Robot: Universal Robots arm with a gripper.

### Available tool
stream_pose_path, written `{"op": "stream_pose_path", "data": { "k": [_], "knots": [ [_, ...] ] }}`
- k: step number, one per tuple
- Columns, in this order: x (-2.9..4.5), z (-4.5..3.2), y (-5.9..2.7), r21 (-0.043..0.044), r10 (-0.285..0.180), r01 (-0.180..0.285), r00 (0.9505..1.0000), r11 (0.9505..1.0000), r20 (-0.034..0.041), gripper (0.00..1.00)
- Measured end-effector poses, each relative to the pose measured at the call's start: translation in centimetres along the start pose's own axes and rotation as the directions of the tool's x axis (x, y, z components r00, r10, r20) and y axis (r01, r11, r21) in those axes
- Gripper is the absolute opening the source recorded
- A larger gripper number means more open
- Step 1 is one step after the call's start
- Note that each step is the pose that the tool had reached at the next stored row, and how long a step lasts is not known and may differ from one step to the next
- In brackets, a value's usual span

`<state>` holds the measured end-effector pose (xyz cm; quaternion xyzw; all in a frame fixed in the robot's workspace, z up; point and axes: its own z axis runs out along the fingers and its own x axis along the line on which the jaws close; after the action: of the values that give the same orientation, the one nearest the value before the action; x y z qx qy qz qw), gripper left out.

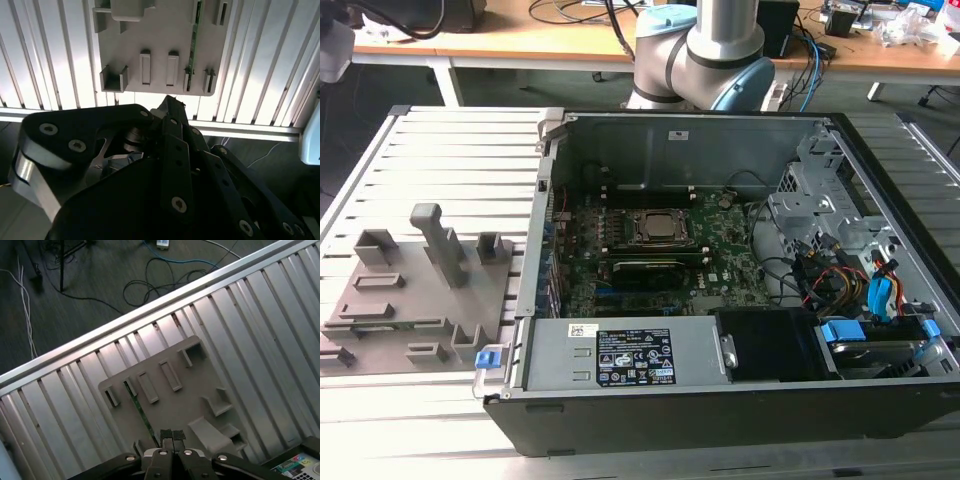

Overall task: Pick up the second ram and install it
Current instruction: 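Pick up the second ram and move it above second insertion slot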

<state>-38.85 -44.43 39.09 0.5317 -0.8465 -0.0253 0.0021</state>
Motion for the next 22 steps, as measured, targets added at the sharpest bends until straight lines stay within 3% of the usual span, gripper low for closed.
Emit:
{"op": "stream_pose_path", "data": {
  "k": [7,12,22],
  "knots": [
    [0.00,0.00,0.00,-0.0018,-0.074,0.074,0.9973,0.9973,-0.0033,0.11],
    [0.00,0.00,0.00,-0.0039,-0.149,0.149,0.9889,0.9889,-0.0064,0.11],
    [0.00,0.00,0.00,-0.0083,-0.281,0.281,0.9598,0.9598,-0.0117,0.11]
  ]
}}
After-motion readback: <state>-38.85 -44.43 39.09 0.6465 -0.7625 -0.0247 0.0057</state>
